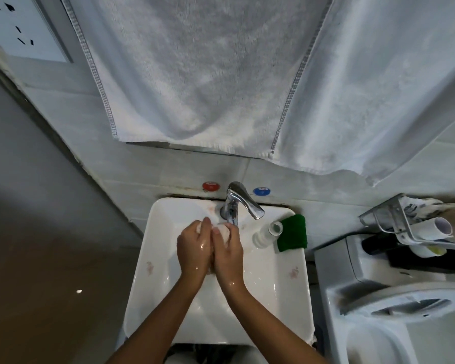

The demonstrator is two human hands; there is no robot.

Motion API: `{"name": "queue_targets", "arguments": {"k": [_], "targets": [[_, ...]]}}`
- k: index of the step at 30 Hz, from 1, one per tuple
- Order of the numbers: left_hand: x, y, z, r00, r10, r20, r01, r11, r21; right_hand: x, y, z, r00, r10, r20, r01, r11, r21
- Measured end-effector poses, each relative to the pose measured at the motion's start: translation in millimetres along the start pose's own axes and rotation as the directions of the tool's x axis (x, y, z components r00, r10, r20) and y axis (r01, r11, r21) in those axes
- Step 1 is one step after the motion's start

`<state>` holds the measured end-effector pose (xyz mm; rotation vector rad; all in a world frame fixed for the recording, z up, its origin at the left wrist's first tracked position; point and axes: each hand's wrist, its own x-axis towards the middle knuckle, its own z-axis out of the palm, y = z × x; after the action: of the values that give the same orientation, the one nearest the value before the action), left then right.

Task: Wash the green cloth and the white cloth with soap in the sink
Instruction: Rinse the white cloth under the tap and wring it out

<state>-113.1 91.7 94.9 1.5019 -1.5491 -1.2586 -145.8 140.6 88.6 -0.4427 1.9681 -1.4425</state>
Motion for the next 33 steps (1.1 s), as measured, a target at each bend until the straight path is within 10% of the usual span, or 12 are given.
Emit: {"name": "queue_targets", "arguments": {"k": [4, 8, 15, 19, 33], "targets": [[27.1, 8.0, -6.1, 0.977, -0.181, 0.109, 0.183, 0.983, -0.005, -8.5, -0.9, -3.0, 0.958, -0.284, 0.031, 0.285, 0.958, -0.044], [8.4, 28.3, -3.4, 0.964, -0.178, 0.196, 0.187, 0.982, -0.027, 0.4, -20.7, 0.6, 0.987, -0.125, -0.105, 0.140, 0.979, 0.149], [-25.0, 22.7, -7.8, 0.901, 0.431, -0.046, -0.434, 0.896, -0.098, 9.2, -68.6, -10.9, 0.998, 0.066, 0.005, -0.061, 0.892, 0.448], [-16.5, 36.2, -11.2, 0.935, 0.335, -0.114, -0.347, 0.930, -0.119, 9.4, -75.2, -14.0, 0.977, 0.182, 0.113, -0.212, 0.890, 0.405], [-18.6, -11.3, 19.8, 0.988, 0.154, -0.020, -0.152, 0.985, 0.082, 13.2, -7.3, -14.5, 0.967, 0.203, -0.157, -0.188, 0.976, 0.107]]}}
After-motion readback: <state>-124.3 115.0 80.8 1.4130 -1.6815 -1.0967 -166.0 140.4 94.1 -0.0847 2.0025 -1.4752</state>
